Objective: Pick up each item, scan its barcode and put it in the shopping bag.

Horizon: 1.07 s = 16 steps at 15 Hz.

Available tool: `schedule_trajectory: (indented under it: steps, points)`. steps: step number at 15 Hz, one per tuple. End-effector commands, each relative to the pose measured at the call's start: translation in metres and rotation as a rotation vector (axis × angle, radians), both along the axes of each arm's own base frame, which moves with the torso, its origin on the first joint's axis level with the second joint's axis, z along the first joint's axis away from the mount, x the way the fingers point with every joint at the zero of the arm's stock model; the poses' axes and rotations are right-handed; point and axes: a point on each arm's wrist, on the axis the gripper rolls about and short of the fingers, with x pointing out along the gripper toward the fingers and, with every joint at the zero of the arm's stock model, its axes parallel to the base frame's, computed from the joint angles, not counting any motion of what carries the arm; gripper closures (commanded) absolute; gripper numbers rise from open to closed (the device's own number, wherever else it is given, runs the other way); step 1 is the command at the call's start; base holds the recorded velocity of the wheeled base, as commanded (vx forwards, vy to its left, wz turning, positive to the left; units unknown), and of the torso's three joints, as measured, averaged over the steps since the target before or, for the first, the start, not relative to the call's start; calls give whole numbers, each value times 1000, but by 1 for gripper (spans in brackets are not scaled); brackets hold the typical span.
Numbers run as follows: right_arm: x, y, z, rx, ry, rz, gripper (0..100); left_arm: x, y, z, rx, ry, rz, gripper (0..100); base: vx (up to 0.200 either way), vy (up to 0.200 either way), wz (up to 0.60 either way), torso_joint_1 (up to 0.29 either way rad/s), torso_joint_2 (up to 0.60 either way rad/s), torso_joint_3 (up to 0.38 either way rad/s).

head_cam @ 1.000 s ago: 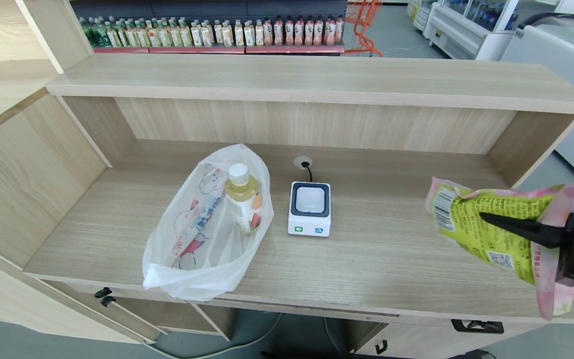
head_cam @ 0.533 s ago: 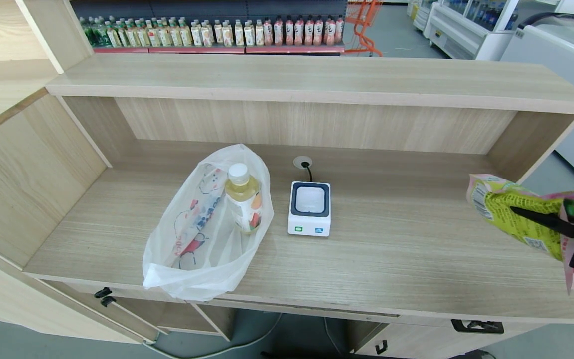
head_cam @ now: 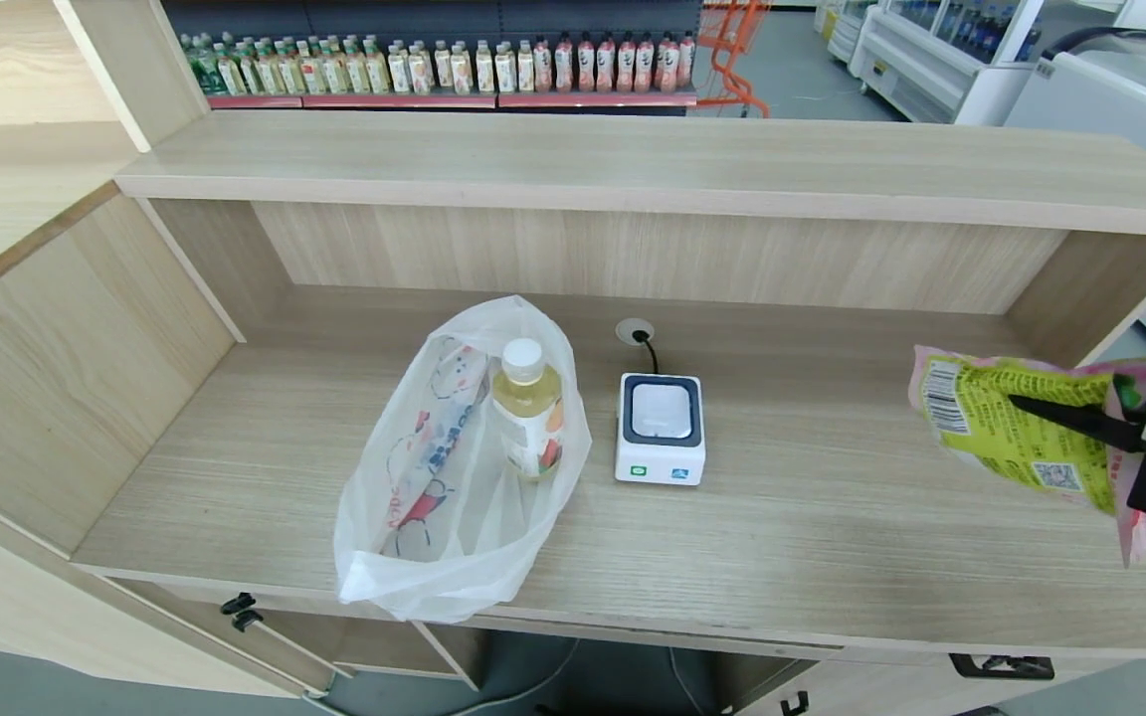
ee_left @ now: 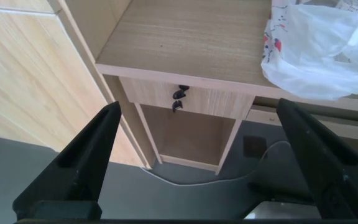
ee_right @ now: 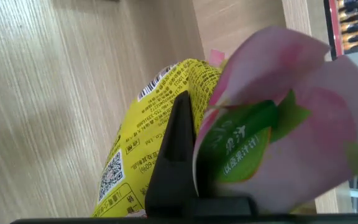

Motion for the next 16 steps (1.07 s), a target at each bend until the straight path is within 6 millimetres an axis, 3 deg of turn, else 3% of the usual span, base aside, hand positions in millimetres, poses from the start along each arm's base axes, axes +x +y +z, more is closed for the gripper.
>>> schedule_trajectory:
  steps: [1,6,9,13,16]
  points:
    - [11,7,2,3,16,42,100,0,0,0,0,0,2,0,0,200,0,-12,2,2]
    - [39,10,7,3,19,76,100,0,0,0,3,0,0,0,0,200,0,3,0,1]
    - [48,9,0,11,48,91,100,0,0,0,6,0,0,0,0,200,0,4,5,2]
    - [66,12,1,10,47,111,100,0,0,0,14,1,-2,0,0,0,0,0,0,0]
    - [69,20,-5,24,69,172,100,0,0,0,25,3,-1,0,200,0,0,-4,2,1]
